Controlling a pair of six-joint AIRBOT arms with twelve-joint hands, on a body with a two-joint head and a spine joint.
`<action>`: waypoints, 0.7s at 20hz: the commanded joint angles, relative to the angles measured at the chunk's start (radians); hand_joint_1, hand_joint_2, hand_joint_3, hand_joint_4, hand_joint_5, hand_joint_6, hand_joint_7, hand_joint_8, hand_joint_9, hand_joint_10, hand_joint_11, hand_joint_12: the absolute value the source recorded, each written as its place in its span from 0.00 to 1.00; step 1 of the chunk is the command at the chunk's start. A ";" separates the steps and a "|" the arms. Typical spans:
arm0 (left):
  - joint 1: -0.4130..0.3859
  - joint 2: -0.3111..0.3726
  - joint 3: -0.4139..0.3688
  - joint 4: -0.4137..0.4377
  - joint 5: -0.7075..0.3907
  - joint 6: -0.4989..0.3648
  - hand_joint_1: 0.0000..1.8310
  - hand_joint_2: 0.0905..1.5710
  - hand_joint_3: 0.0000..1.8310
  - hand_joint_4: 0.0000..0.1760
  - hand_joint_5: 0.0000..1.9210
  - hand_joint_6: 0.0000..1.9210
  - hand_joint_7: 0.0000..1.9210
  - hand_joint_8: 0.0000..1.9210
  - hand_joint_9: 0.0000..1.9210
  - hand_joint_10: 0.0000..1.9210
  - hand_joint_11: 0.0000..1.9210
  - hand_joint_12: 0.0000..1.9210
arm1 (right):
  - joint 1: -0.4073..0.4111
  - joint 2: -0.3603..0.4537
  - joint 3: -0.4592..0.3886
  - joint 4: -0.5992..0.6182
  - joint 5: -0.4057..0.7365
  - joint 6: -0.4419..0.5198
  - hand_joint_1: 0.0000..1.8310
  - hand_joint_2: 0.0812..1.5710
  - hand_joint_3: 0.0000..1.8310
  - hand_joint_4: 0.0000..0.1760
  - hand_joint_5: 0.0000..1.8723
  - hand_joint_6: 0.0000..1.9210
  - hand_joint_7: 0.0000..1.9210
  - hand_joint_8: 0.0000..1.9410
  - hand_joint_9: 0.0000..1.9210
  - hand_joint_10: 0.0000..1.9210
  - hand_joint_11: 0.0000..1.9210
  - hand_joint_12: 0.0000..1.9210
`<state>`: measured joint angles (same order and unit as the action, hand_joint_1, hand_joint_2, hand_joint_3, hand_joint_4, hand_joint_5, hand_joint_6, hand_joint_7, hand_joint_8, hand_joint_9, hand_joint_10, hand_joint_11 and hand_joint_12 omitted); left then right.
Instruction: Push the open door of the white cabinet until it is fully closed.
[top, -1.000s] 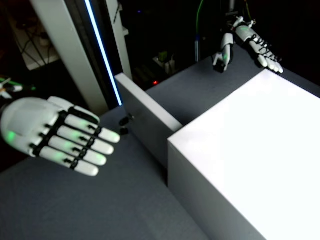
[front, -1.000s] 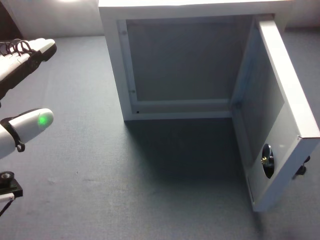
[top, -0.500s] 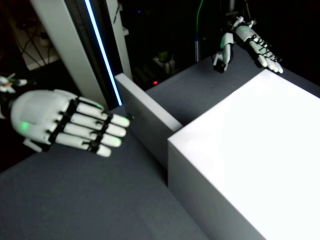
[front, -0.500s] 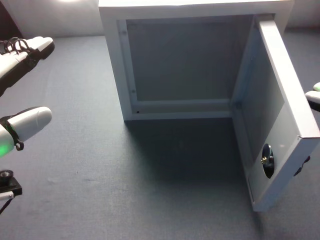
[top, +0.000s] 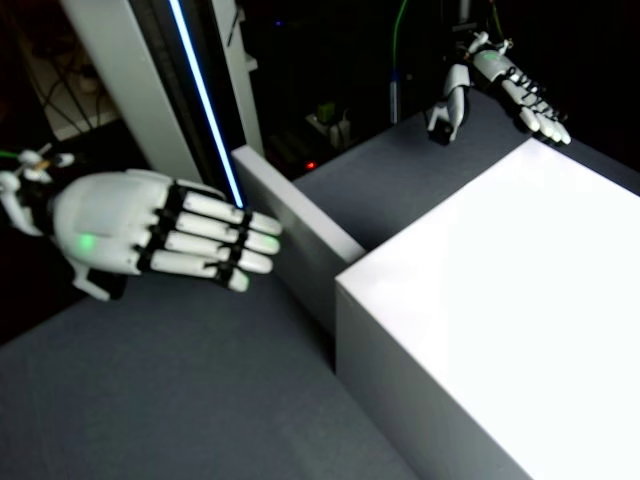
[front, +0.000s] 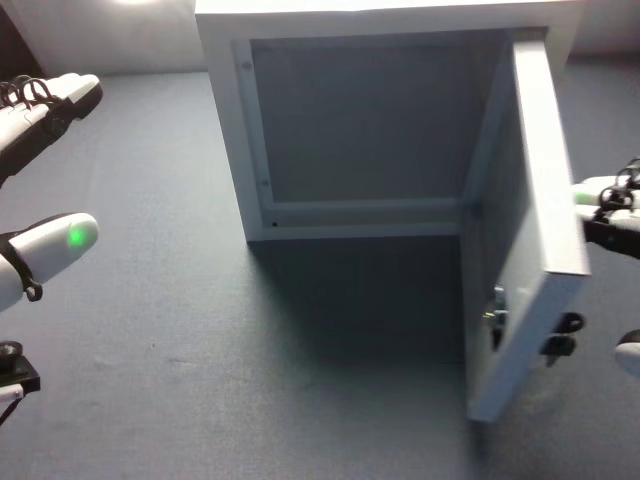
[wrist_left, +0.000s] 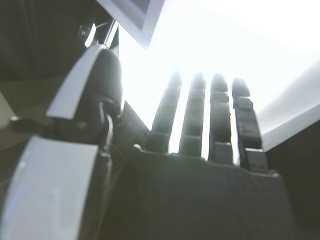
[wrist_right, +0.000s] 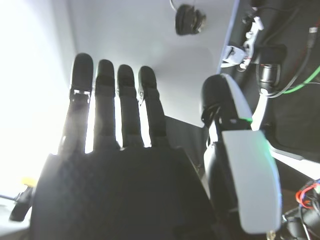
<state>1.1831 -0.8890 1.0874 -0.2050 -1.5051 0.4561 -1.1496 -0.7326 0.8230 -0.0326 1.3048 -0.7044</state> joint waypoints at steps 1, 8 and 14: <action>0.002 0.002 0.001 -0.028 -0.139 -0.005 0.17 0.92 0.00 0.00 0.01 0.00 0.00 0.00 0.00 0.00 0.00 0.00 | 0.019 -0.007 0.006 -0.003 0.096 0.012 0.19 0.83 0.00 0.00 0.15 0.00 0.12 0.00 0.10 0.10 0.00 0.61; 0.013 0.003 -0.001 -0.043 -0.156 -0.005 0.14 0.92 0.00 0.00 0.01 0.00 0.00 0.00 0.00 0.00 0.00 0.00 | 0.101 -0.062 0.039 -0.055 0.025 0.033 0.12 0.84 0.00 0.00 0.12 0.00 0.10 0.00 0.03 0.22 0.00 0.63; 0.064 0.013 -0.014 -0.097 -0.218 -0.005 0.10 0.92 0.00 0.00 0.01 0.00 0.00 0.00 0.00 0.00 0.00 0.00 | 0.228 -0.160 0.097 -0.132 -0.063 0.066 0.16 0.82 0.00 0.00 0.09 0.00 0.07 0.00 0.00 0.21 0.00 0.48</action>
<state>1.2510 -0.8841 1.0729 -0.2836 -1.5852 0.4561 -0.9291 -0.8959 0.9192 -0.1780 1.1290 -0.6468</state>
